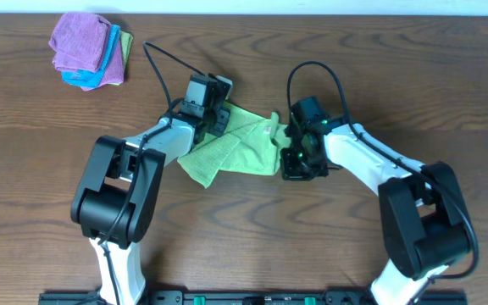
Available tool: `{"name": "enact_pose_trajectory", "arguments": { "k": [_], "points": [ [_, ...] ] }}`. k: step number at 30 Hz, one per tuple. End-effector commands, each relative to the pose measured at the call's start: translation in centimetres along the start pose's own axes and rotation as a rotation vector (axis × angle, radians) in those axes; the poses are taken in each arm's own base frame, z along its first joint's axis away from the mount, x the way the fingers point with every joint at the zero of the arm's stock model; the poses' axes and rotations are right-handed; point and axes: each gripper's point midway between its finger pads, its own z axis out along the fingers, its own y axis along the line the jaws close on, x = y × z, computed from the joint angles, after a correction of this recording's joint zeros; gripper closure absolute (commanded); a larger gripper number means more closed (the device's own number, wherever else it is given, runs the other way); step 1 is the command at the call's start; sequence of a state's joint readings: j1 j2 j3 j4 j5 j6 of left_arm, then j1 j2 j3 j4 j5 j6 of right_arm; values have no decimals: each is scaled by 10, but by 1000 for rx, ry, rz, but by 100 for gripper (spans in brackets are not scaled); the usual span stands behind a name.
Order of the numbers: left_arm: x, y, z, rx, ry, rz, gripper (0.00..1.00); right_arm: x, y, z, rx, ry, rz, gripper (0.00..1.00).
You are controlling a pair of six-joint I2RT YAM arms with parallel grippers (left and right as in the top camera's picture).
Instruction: Fold the cloth
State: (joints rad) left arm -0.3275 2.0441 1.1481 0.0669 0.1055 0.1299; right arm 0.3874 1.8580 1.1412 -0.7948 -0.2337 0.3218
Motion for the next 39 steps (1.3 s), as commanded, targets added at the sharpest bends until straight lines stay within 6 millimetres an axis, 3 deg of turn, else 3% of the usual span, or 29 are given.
{"name": "enact_pose_trajectory", "arguments": {
  "k": [1,7,8,9,10,12,18,24,32,39],
  "points": [
    [33,20,12,-50,92,-37,95,-22,-1,-34,47,-113,-14,99],
    [33,22,11,-52,92,-40,94,-46,27,-64,-33,-228,-69,99],
    [33,22,11,-52,92,-40,94,-51,32,-67,-48,-251,-81,89],
    [33,22,11,-53,92,-40,94,-60,38,-71,-65,-288,-95,58],
    [33,23,11,-53,92,-42,94,-65,40,-72,-74,-310,-100,45],
    [33,24,11,-55,92,-45,94,-73,45,-71,-96,-335,-129,41],
    [34,29,11,-59,91,-55,94,-84,73,-73,-188,-388,-281,49],
    [34,30,11,-60,91,-67,94,-80,77,-41,-196,-319,-299,58],
    [34,30,11,-60,91,-70,94,-85,82,-32,-145,-349,-359,57],
    [34,30,11,-60,91,-70,95,-82,77,-18,-137,-309,-345,93]
  ]
}}
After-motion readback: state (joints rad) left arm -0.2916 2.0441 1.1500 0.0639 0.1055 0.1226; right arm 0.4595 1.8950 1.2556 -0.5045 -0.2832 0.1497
